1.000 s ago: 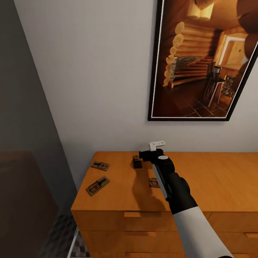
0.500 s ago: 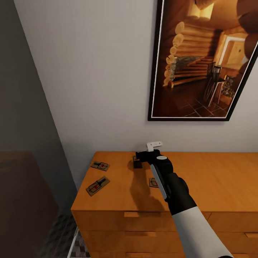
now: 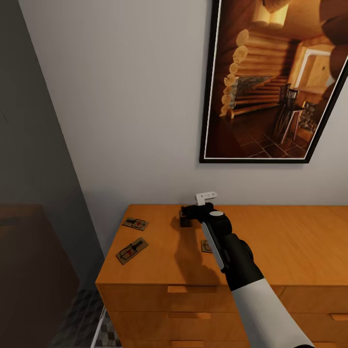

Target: Take the four mousetraps from the cabinet in the bathroom and place them on the bathroom floor. Make sure all four end up on the same floor surface, and ensure that at least two of them are either under or directly next to the same bathroom sink.

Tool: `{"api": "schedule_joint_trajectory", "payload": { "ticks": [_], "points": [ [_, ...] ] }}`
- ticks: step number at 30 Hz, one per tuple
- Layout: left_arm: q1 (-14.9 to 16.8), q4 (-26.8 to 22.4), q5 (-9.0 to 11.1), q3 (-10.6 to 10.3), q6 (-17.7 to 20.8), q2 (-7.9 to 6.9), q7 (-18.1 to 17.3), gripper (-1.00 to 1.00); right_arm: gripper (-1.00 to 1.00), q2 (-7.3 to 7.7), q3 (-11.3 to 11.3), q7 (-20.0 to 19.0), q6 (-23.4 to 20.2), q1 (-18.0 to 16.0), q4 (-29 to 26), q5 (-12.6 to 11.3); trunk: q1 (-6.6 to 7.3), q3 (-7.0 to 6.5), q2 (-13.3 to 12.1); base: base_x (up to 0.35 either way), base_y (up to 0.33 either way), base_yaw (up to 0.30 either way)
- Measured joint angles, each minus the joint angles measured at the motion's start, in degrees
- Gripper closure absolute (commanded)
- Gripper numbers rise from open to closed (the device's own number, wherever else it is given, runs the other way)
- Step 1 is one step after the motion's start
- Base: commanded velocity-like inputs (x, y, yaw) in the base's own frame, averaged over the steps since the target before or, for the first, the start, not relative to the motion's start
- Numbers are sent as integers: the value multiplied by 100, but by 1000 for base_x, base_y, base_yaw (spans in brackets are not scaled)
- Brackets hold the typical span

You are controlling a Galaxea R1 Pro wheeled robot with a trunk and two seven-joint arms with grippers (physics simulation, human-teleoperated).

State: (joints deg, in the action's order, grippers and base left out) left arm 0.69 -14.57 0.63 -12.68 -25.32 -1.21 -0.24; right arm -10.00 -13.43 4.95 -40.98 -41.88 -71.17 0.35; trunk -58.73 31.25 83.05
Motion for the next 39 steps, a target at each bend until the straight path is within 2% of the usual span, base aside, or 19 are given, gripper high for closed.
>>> {"api": "schedule_joint_trajectory", "payload": {
  "ticks": [5, 13, 25, 39],
  "points": [
    [-1, 3, 0, 0, 0, 0, 0, -100, -100, 0, -231, -5, 3, 0, 54, -38, 0, 0, 0, 0, 0, 0],
    [-1, 4, 0, 0, 0, 0, 0, -100, -100, 0, -342, -13, 17, 0, 211, -154, 0, 0, 0, 0, 0, 0],
    [0, 5, 0, 0, 0, 0, 0, -100, -100, 0, -354, -20, 39, 0, 438, -185, 0, 0, 0, 0, 0, 0],
    [0, 5, 0, 0, 0, 0, 0, -100, -100, 0, -353, -24, 46, 0, 459, -192, 0, 0, 0, 0, 0, 0]
  ]
}}
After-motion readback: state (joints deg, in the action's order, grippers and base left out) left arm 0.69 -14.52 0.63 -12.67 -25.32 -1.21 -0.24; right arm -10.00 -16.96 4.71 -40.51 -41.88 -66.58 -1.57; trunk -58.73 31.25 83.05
